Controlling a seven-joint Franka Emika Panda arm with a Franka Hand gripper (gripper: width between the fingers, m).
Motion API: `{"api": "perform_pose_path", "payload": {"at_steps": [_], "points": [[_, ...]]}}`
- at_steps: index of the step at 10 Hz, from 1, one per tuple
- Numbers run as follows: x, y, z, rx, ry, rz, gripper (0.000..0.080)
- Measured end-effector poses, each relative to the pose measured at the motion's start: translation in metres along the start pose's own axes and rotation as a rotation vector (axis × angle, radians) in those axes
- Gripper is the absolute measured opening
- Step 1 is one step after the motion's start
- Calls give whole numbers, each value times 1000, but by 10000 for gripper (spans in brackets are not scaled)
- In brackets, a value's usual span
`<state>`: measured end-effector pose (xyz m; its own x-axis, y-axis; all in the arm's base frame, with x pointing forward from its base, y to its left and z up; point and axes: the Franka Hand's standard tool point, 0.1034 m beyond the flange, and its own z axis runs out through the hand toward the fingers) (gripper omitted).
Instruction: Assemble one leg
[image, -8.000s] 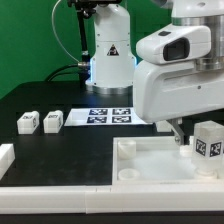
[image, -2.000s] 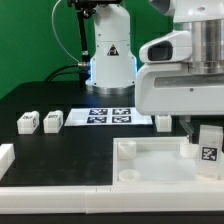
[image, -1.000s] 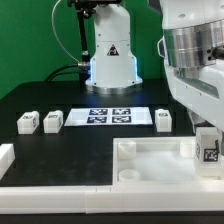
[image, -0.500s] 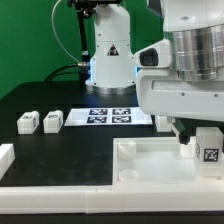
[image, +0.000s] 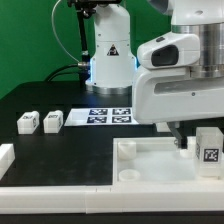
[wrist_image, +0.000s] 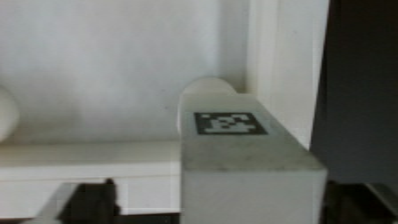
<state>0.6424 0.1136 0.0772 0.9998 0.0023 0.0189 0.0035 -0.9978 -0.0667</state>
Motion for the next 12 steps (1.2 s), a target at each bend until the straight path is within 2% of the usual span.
{"api": "perform_pose_path", "payload": {"at_steps": [1, 2, 3, 5, 6, 7, 10, 11, 12], "points": [[0, 0, 0, 0, 0, 4, 415], [0, -2, 0, 7, -1, 147, 415], [0, -1, 0, 7, -2, 217, 291], [0, -1, 0, 4, -3, 472, 291], [0, -1, -1, -10, -1, 682, 291], [0, 1, 0, -3, 0, 825, 291], [-1, 8, 1, 62, -63, 1405, 292], [-2, 10, 2, 77, -86, 1577, 293], [-3, 10, 2, 84, -93, 1630, 293]]}}
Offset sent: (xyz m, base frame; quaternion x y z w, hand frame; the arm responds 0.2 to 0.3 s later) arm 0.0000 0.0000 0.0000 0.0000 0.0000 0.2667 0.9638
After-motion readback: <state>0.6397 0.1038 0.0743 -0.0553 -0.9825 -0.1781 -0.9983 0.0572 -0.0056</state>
